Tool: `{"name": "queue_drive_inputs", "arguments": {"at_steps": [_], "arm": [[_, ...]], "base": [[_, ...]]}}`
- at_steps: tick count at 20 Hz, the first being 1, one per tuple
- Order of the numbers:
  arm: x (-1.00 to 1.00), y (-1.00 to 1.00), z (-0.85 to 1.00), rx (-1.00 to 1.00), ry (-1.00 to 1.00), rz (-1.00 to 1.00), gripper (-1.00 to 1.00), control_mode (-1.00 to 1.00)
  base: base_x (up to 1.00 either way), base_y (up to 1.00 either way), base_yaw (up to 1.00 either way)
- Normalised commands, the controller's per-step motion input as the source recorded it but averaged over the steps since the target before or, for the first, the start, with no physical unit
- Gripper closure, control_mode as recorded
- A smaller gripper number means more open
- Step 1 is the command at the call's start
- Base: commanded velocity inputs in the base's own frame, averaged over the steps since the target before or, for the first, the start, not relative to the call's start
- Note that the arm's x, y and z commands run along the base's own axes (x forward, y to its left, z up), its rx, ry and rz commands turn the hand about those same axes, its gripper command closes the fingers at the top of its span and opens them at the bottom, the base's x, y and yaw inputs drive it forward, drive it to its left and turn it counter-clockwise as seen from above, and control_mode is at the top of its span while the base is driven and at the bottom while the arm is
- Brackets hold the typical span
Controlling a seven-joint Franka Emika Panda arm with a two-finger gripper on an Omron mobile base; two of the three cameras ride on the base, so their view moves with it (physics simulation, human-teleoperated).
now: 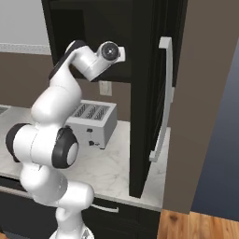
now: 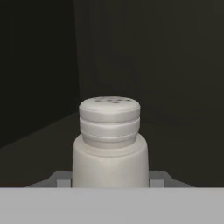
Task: Collect the turmeric, ketchup, and shaker from the cabinet and place them next to the stove.
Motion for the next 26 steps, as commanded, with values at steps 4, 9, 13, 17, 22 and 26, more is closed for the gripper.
{"name": "queue_drive_inputs", "arguments": {"at_steps": [4,9,13,17,22,26], "arm": [[-0.81,-0.07,0.01,0.00,-0.06,-0.03,1.00,-1.00],[-0.93,-0.16,0.00,0.00,-0.05,-0.03,1.00,-1.00],[-0.99,-0.14,-0.01,0.00,-0.01,-0.02,1.00,-1.00],[-0.97,-0.05,-0.05,-0.01,0.00,0.00,1.00,-1.00],[-0.98,0.00,-0.07,-0.03,0.00,0.00,1.00,-1.00],[-0.95,0.05,-0.06,-0.01,0.00,0.02,1.00,-1.00]], "base": [[0.00,0.00,0.00],[0.00,0.00,0.00],[0.00,0.00,0.00],[0.00,0.00,0.00],[0.00,0.00,0.00],[0.00,0.00,0.00]]}}
